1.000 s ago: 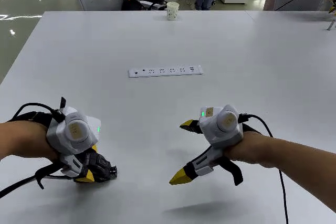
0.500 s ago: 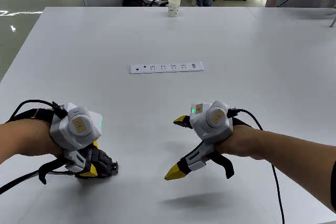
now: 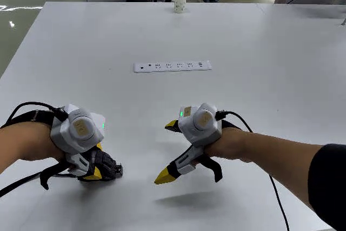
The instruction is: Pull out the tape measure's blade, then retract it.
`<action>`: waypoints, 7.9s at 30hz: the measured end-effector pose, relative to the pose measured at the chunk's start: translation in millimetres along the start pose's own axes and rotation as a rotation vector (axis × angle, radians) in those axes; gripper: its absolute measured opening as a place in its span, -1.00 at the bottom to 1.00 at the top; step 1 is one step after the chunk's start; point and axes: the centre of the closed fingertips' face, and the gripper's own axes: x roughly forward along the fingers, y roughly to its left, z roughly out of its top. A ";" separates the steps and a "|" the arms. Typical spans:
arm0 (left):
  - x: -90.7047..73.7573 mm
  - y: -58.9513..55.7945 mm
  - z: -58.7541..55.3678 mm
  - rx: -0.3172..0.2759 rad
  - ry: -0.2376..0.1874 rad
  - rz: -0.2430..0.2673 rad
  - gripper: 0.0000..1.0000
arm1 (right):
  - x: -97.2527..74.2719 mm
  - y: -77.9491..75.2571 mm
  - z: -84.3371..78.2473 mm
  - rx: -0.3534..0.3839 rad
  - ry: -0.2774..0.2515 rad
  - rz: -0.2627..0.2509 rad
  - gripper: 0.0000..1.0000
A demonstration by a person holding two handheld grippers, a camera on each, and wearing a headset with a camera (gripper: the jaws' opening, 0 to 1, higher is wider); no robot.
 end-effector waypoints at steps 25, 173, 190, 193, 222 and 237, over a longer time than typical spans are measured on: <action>2.4 1.5 0.5 -0.016 -0.028 0.001 -0.38 | 52.8 30.4 24.7 -0.062 0.015 0.086 0.22; 4.6 3.5 -1.2 -0.044 -0.047 0.033 -0.38 | 37.2 19.4 -24.5 -0.139 0.244 0.119 -0.81; 4.3 2.4 -0.5 -0.044 -0.046 0.035 -0.38 | 27.7 16.9 -31.9 -0.128 0.255 0.115 -0.81; 4.5 2.9 -0.4 -0.044 -0.046 0.035 -0.37 | 25.8 15.7 -33.5 -0.128 0.256 0.114 -0.81; 4.5 2.9 -0.6 -0.045 -0.047 0.035 -0.37 | 15.0 12.1 -44.1 -0.105 0.264 0.110 -0.81; 4.9 3.7 -0.9 -0.045 -0.049 0.036 -0.37 | 10.5 10.5 -47.6 -0.109 0.270 0.111 -0.82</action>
